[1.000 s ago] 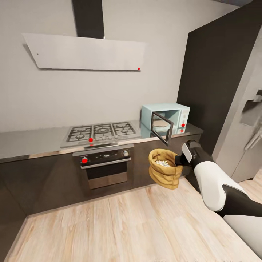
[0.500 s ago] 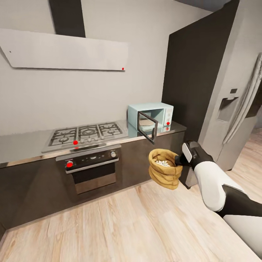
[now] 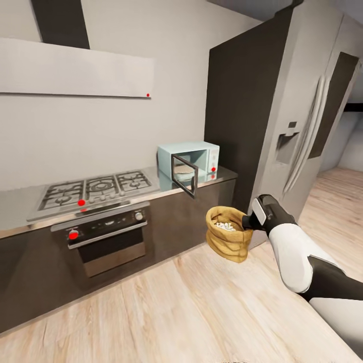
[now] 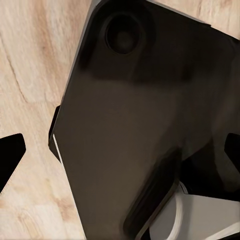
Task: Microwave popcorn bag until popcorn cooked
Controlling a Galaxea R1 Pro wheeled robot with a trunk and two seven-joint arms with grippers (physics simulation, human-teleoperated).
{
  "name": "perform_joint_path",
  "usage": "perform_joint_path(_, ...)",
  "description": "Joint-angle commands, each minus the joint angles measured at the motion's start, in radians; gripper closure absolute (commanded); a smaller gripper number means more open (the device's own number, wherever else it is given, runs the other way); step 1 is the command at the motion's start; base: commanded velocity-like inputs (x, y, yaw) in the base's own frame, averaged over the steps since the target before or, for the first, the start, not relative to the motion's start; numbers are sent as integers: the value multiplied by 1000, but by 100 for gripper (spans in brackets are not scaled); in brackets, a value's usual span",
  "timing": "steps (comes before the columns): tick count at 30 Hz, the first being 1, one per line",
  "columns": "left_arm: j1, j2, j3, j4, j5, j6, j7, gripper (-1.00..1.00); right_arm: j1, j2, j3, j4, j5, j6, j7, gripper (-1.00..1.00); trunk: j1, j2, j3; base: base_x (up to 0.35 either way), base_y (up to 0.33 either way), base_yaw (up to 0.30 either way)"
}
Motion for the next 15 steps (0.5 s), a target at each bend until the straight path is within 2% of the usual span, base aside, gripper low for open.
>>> perform_joint_path(1,0,0,2,-1,4,-2,1,-100,-1,1,-7,-1,9,3,4,100,0,-1,-1,0,0,-243)
perform_joint_path(9,0,0,1,-1,5,-2,0,-100,-1,1,-7,-1,8,2,4,100,0,-1,-1,0,0,-243)
perform_joint_path(15,0,0,1,-1,5,-2,1,-100,-1,3,-7,-1,8,1,3,100,0,-1,-1,0,0,-54)
